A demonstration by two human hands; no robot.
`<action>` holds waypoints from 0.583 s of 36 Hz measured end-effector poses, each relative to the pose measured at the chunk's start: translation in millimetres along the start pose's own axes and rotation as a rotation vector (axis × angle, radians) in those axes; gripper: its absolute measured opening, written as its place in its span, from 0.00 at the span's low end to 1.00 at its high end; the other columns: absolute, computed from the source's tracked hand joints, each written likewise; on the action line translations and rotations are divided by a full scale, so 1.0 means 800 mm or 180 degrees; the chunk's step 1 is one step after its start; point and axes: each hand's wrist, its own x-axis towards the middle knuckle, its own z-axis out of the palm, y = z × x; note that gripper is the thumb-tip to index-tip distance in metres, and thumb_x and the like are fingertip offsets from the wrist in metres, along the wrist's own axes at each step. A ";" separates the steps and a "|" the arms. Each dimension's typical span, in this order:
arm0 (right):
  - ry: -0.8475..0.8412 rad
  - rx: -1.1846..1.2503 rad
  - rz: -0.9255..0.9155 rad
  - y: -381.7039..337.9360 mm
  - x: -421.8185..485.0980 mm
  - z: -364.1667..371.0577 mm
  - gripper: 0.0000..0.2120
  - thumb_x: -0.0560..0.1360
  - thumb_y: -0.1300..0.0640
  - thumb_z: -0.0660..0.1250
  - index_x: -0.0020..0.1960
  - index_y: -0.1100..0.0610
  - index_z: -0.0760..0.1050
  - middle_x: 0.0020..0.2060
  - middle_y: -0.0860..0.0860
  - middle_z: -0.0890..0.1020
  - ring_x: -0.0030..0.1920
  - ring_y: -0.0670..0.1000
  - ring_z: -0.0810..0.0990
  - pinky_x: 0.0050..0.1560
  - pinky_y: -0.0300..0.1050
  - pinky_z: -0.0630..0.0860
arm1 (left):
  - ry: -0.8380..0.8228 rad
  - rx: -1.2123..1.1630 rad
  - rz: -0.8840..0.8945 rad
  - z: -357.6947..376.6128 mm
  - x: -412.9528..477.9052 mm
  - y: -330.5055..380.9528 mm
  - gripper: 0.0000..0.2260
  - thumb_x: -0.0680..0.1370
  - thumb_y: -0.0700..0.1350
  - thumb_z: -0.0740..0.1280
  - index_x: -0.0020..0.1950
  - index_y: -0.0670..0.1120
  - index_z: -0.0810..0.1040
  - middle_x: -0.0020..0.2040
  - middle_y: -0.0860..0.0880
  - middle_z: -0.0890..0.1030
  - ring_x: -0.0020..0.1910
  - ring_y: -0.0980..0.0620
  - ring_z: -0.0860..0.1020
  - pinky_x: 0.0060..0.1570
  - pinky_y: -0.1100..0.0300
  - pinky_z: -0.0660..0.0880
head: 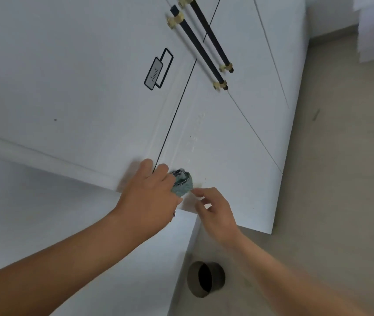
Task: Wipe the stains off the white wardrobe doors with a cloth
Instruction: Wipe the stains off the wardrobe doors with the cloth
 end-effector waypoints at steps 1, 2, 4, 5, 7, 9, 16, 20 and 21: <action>0.0052 0.0054 -0.0238 -0.005 -0.005 0.007 0.09 0.80 0.58 0.68 0.58 0.50 0.81 0.54 0.44 0.80 0.50 0.44 0.80 0.45 0.32 0.73 | 0.0078 -0.0030 0.0070 0.002 -0.002 -0.003 0.16 0.76 0.42 0.64 0.28 0.51 0.77 0.34 0.49 0.70 0.40 0.45 0.67 0.46 0.50 0.61; 0.0148 0.0125 -0.0459 -0.012 -0.009 0.016 0.06 0.80 0.57 0.69 0.56 0.50 0.81 0.52 0.44 0.80 0.49 0.45 0.80 0.44 0.33 0.73 | 0.0157 -0.0077 0.0125 0.004 -0.005 -0.007 0.18 0.75 0.39 0.58 0.27 0.50 0.76 0.34 0.50 0.69 0.40 0.45 0.67 0.45 0.50 0.60; 0.0416 0.0303 -0.0709 -0.024 -0.010 0.031 0.09 0.77 0.55 0.73 0.56 0.48 0.79 0.52 0.46 0.79 0.50 0.48 0.80 0.45 0.34 0.74 | 0.0292 -0.0095 0.0154 0.002 -0.014 -0.013 0.24 0.76 0.36 0.47 0.28 0.49 0.75 0.34 0.49 0.69 0.39 0.45 0.70 0.45 0.50 0.60; 0.0533 0.0314 -0.0797 -0.030 -0.010 0.040 0.12 0.75 0.53 0.75 0.58 0.48 0.79 0.53 0.45 0.78 0.52 0.48 0.79 0.47 0.35 0.74 | 0.0367 -0.0042 0.0183 0.003 -0.021 -0.013 0.24 0.76 0.35 0.46 0.30 0.49 0.76 0.35 0.49 0.70 0.39 0.44 0.72 0.45 0.50 0.61; 0.0503 0.0120 -0.0921 -0.038 -0.006 0.052 0.21 0.72 0.48 0.75 0.63 0.49 0.78 0.57 0.44 0.75 0.59 0.47 0.76 0.56 0.36 0.73 | 0.0309 0.0076 0.0252 0.006 -0.034 -0.015 0.15 0.74 0.36 0.55 0.34 0.48 0.77 0.38 0.48 0.71 0.41 0.44 0.74 0.47 0.48 0.63; 0.0322 -0.0098 -0.1066 -0.038 -0.003 0.054 0.30 0.69 0.42 0.76 0.68 0.49 0.76 0.62 0.42 0.72 0.66 0.48 0.71 0.65 0.37 0.69 | 0.0165 0.0034 0.0310 0.011 -0.039 -0.021 0.04 0.69 0.38 0.66 0.37 0.47 0.78 0.41 0.47 0.73 0.43 0.44 0.74 0.48 0.47 0.66; 0.0277 -0.0216 -0.1289 -0.046 -0.001 0.049 0.29 0.70 0.42 0.73 0.69 0.49 0.77 0.70 0.42 0.70 0.72 0.46 0.69 0.70 0.43 0.69 | -0.1044 -0.0634 0.0722 -0.020 -0.001 -0.033 0.15 0.78 0.54 0.61 0.54 0.49 0.85 0.69 0.51 0.71 0.66 0.52 0.66 0.76 0.48 0.57; 0.0370 -0.0170 -0.1695 -0.059 0.004 0.047 0.21 0.70 0.56 0.79 0.61 0.56 0.79 0.61 0.42 0.78 0.62 0.46 0.77 0.59 0.37 0.73 | -0.1134 -0.0535 0.0787 -0.023 0.032 -0.034 0.10 0.78 0.52 0.62 0.37 0.53 0.72 0.58 0.54 0.73 0.53 0.53 0.68 0.62 0.53 0.67; 0.0319 -0.0125 -0.1678 -0.058 0.003 0.047 0.22 0.69 0.59 0.80 0.61 0.56 0.78 0.58 0.42 0.79 0.60 0.46 0.79 0.57 0.37 0.74 | -0.1121 -0.0471 0.0835 -0.022 0.034 -0.033 0.12 0.78 0.52 0.63 0.36 0.53 0.69 0.58 0.54 0.72 0.52 0.53 0.67 0.60 0.54 0.67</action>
